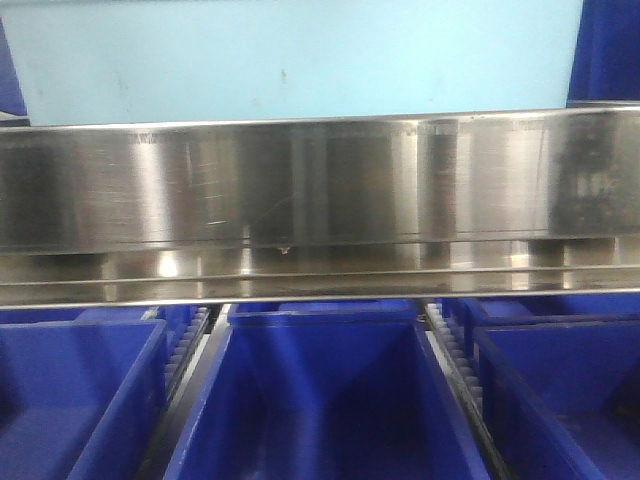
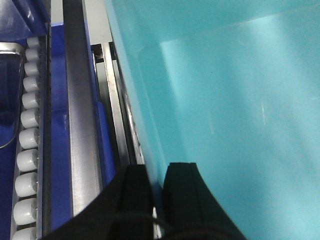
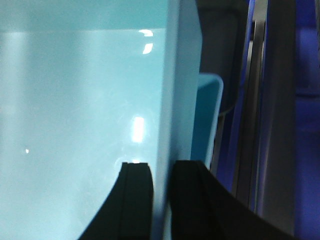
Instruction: Move two blue bins to right shelf middle
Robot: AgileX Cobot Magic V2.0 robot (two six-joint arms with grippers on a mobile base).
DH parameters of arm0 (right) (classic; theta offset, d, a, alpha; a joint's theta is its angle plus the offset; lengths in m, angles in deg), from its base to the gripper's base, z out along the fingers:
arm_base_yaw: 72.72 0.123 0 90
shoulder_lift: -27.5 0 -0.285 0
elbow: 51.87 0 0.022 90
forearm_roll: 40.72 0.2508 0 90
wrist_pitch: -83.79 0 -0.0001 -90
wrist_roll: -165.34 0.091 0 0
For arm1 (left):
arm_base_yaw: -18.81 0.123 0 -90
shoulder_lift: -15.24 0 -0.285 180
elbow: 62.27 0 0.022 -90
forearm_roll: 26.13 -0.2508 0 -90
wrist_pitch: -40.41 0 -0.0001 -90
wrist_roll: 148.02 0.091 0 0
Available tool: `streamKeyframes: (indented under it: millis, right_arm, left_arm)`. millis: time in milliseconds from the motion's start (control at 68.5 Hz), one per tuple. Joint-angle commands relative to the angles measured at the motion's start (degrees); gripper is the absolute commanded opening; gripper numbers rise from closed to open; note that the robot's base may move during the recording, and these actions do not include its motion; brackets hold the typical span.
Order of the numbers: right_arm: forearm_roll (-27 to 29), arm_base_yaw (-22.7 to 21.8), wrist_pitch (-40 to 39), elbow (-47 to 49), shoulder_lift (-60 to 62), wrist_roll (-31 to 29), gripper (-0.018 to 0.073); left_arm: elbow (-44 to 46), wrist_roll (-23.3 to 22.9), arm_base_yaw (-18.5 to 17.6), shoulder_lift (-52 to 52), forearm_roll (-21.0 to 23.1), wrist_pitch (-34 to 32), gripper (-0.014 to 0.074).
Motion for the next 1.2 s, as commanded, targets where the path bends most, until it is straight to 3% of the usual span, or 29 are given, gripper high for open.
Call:
streamKeyframes:
  millis: [0, 321, 467, 569, 715, 846, 1182]
  right_arm:
    - [2.75, -0.13, -0.35, 0.56, 1.12, -0.25, -0.0153]
    - [-5.17, -0.13, 2.01, 0.56, 1.02, -0.25, -0.0153]
    - [-5.24, -0.25, 2.01, 0.56, 1.02, -0.25, -0.0125]
    - [-5.24, -0.25, 2.01, 0.56, 1.02, -0.25, -0.0009]
    - [-5.24, -0.25, 2.01, 0.56, 1.02, -0.25, 0.0304]
    - [-5.28, -0.25, 2.01, 0.56, 1.36, -0.25, 0.0572]
    - [-5.37, -0.25, 2.01, 0.56, 3.45, -0.25, 0.0504]
  left_arm:
    - [0.37, 1.02, 0.32, -0.34, -2.35, 1.13, -0.0111]
    - [0.37, 1.37, 0.32, 1.67, -2.49, 2.60, -0.0105]
    - [0.37, 1.37, 0.32, 1.77, -1.90, 2.60, 0.0022]
    - [0.37, 1.37, 0.32, 1.77, -1.80, 2.60, 0.0205]
    - [0.37, 1.37, 0.32, 1.64, -1.80, 2.60, 0.0471]
    - [0.37, 1.37, 0.32, 0.98, -1.67, 2.60, 0.0586]
    - [-0.06, 1.37, 0.32, -4.19, 1.07, 2.60, 0.0591]
